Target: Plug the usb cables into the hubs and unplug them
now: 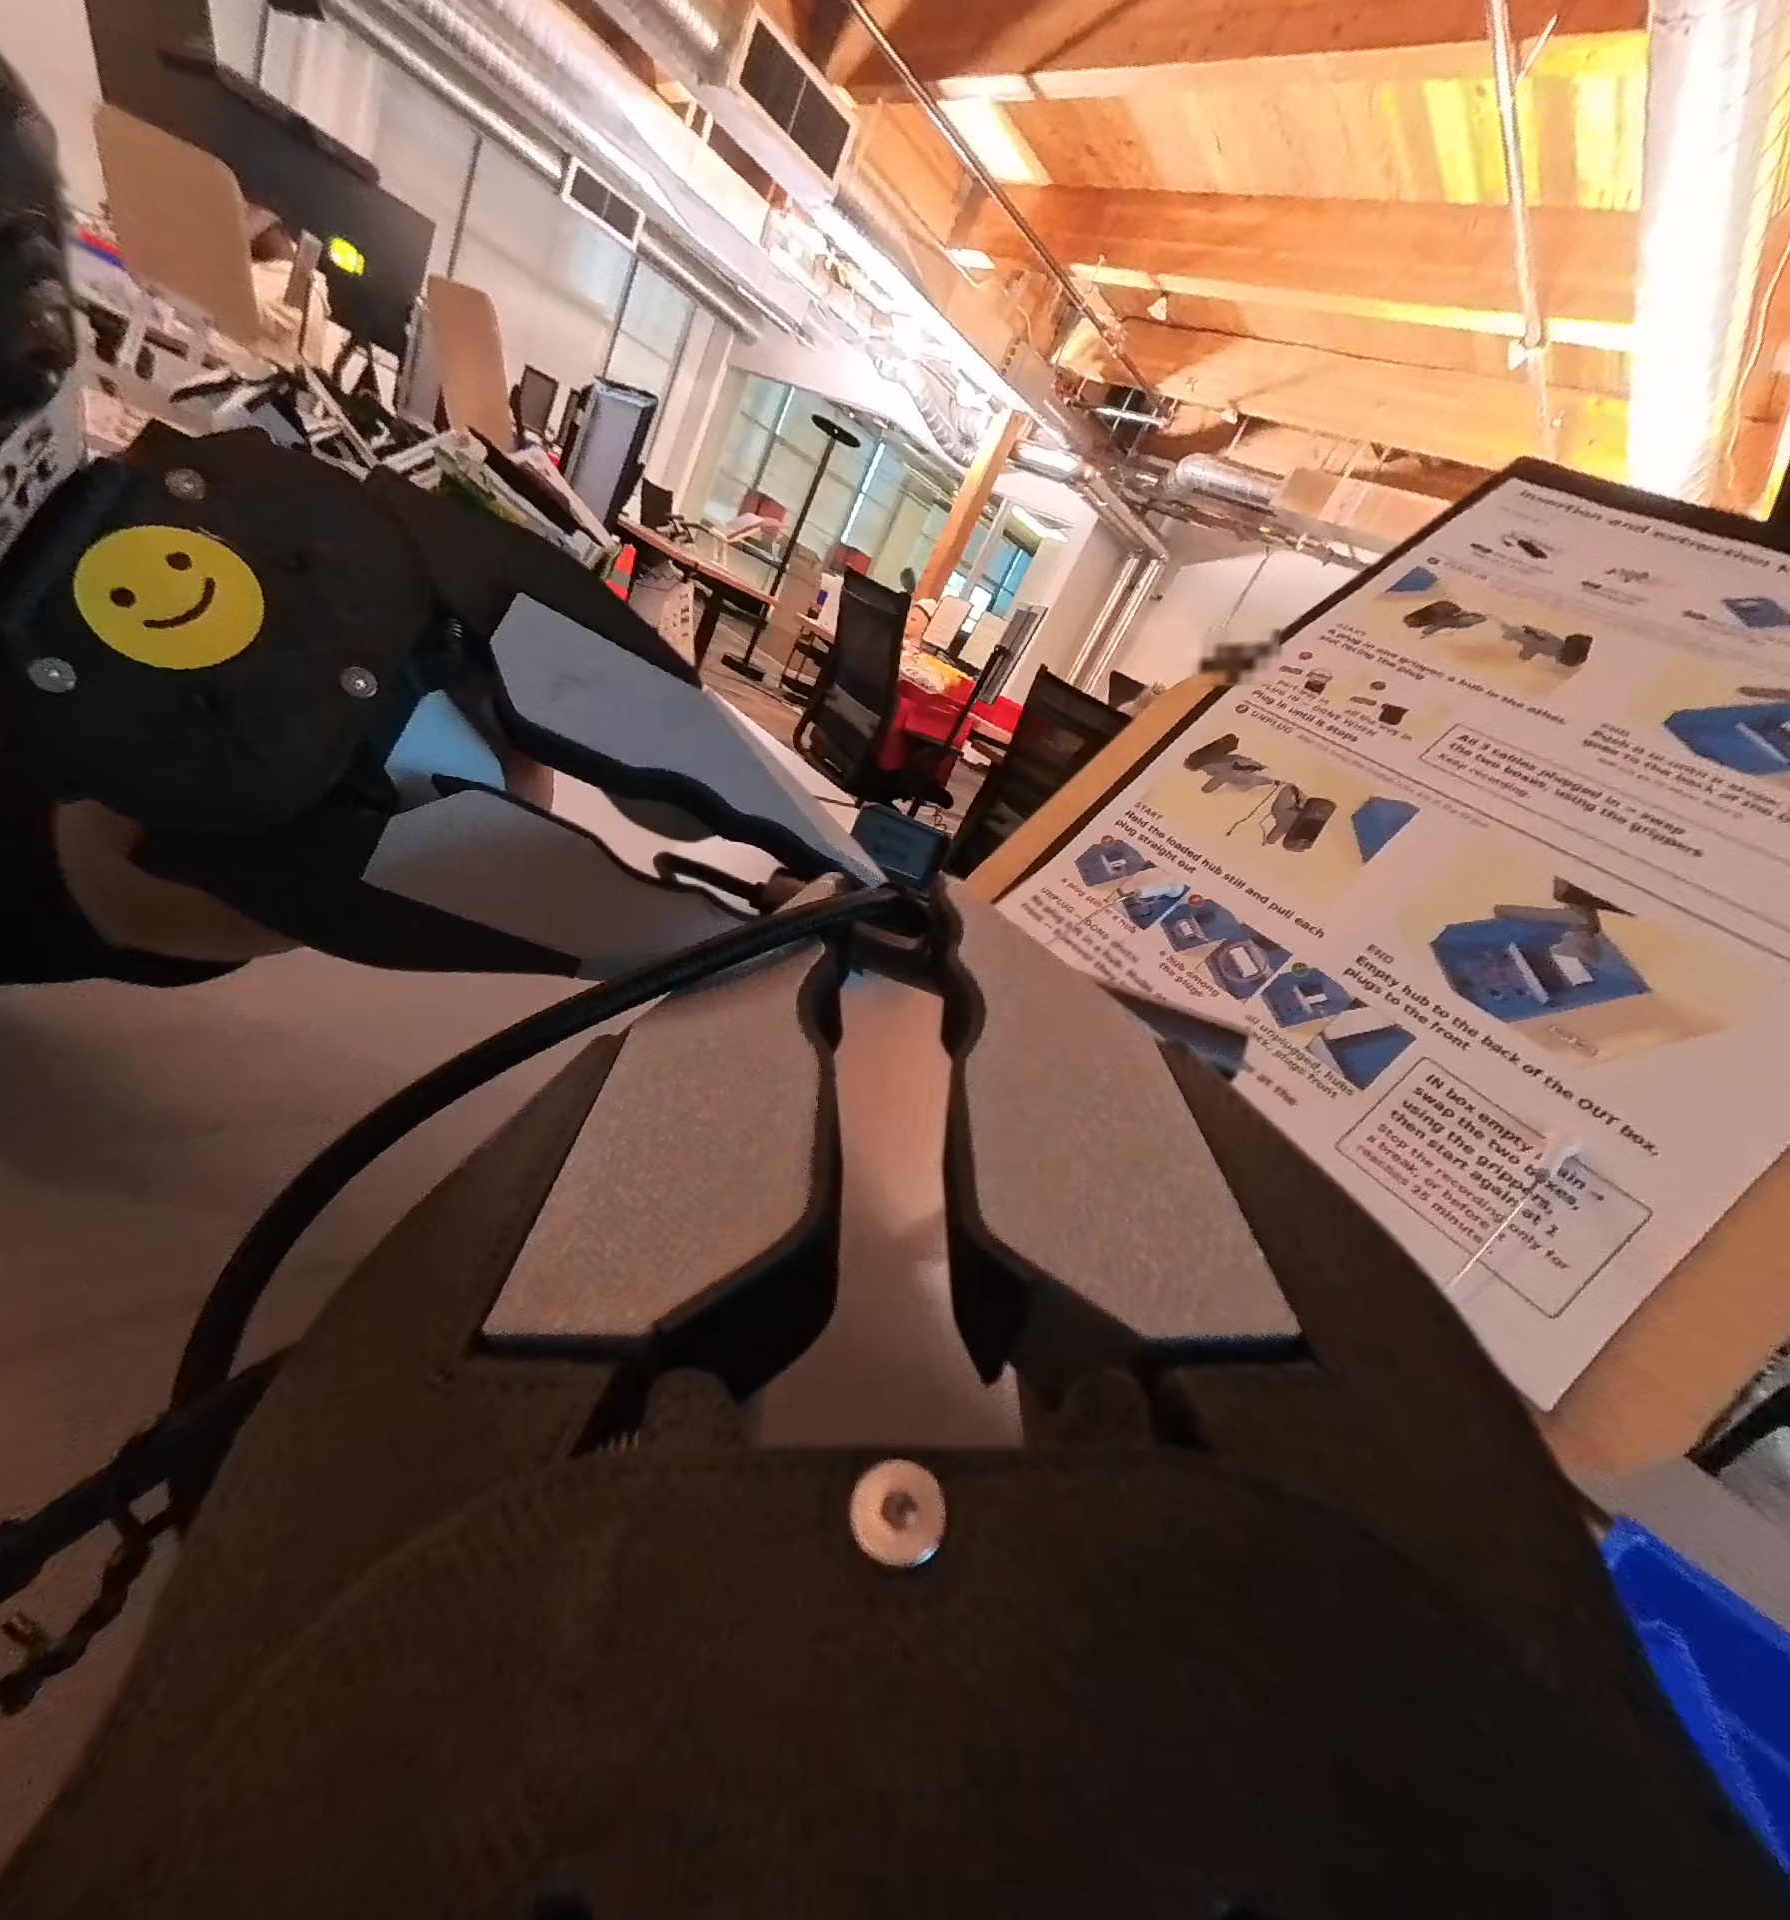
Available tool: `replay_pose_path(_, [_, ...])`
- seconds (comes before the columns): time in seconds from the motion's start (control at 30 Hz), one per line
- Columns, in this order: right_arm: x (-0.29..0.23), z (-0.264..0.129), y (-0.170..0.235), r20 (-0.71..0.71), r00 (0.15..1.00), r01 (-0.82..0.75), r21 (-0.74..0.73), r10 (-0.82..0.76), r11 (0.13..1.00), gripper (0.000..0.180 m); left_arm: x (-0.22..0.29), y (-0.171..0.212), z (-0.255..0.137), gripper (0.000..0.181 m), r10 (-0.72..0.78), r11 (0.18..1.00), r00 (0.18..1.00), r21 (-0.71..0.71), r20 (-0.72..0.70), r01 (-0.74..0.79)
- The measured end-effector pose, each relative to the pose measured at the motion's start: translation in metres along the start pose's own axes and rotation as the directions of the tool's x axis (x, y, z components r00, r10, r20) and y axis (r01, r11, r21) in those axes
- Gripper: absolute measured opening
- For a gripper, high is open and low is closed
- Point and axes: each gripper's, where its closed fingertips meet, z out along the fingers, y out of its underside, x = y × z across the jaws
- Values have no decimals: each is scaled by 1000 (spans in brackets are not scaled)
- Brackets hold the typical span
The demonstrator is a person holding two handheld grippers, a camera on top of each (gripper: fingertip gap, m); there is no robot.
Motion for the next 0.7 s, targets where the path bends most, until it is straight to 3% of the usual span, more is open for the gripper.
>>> replay_pose_path(0.23, [-2,0,-2,-45,988,150,4,-150,989,11,-2,-4,-3,14,29,999,999,23,27,-30])
replay_pose_path(0.7, [-3,-3,-9,-25,999,27,55,-26,998,11,-2,-14,-12,13,31,996,999,81,29,-33])
